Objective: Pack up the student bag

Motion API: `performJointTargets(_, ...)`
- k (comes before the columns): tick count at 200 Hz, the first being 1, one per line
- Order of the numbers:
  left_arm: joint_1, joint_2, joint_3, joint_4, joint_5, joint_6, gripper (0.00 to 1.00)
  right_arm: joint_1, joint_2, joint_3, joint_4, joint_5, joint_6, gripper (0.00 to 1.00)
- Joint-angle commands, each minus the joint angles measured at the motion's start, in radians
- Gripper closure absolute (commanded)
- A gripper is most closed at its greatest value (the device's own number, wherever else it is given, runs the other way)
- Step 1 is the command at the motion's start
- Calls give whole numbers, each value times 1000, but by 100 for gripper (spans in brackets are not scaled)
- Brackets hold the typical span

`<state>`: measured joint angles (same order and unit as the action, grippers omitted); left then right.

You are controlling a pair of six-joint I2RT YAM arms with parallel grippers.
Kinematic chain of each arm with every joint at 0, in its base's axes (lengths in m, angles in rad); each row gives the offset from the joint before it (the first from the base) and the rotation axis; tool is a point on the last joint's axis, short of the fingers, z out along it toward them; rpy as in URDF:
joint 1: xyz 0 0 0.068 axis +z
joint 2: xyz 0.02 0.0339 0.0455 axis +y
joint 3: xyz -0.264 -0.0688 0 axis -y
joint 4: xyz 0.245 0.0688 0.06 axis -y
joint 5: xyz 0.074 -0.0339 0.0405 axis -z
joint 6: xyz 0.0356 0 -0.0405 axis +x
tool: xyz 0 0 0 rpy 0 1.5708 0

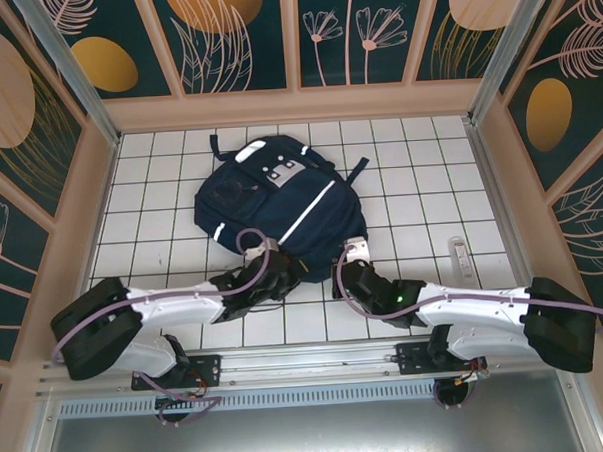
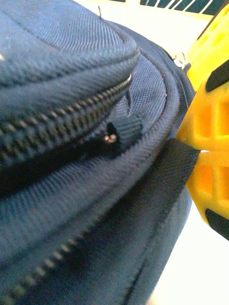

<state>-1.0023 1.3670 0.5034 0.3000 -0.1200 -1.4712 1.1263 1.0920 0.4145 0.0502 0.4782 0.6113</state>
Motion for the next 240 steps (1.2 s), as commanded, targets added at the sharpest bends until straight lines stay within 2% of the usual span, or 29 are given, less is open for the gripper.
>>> performJointTargets(1,71,-110,-86,-136,-121,31,100,-42,-41,3,-5,37,-29,100)
performJointTargets(47,172,-435,-137,-426,-243,137,100,-109,-39,-2,2,-9,-81,100)
performJointTargets(64,230,-542,-142,-511,-247,187,100,-121,-22,5,21,-36,-96,100)
performJointTargets(77,237,-593,-144,-519,-235,216,100,-120,-7,14,47,-74,-113,100)
performJointTargets(91,235,-600,-144,-506,-212,220,100,-109,5,25,83,-116,-127,100)
performJointTargets(107,236,-579,-140,-474,-179,224,100,-54,18,39,132,-119,-147,77)
performJointTargets(126,236,-558,-130,-448,-160,230,100,21,60,84,150,-98,-144,67)
performJointTargets(188,235,-542,-137,-412,-149,229,100,200,402,382,-59,79,-58,71)
performJointTargets(211,237,-547,-138,-407,-152,223,100,214,478,447,-107,88,-21,70)
performJointTargets(223,236,-551,-140,-407,-155,224,100,214,501,470,-135,98,4,66)
performJointTargets(240,236,-555,-141,-405,-155,224,100,214,525,490,-177,114,38,65)
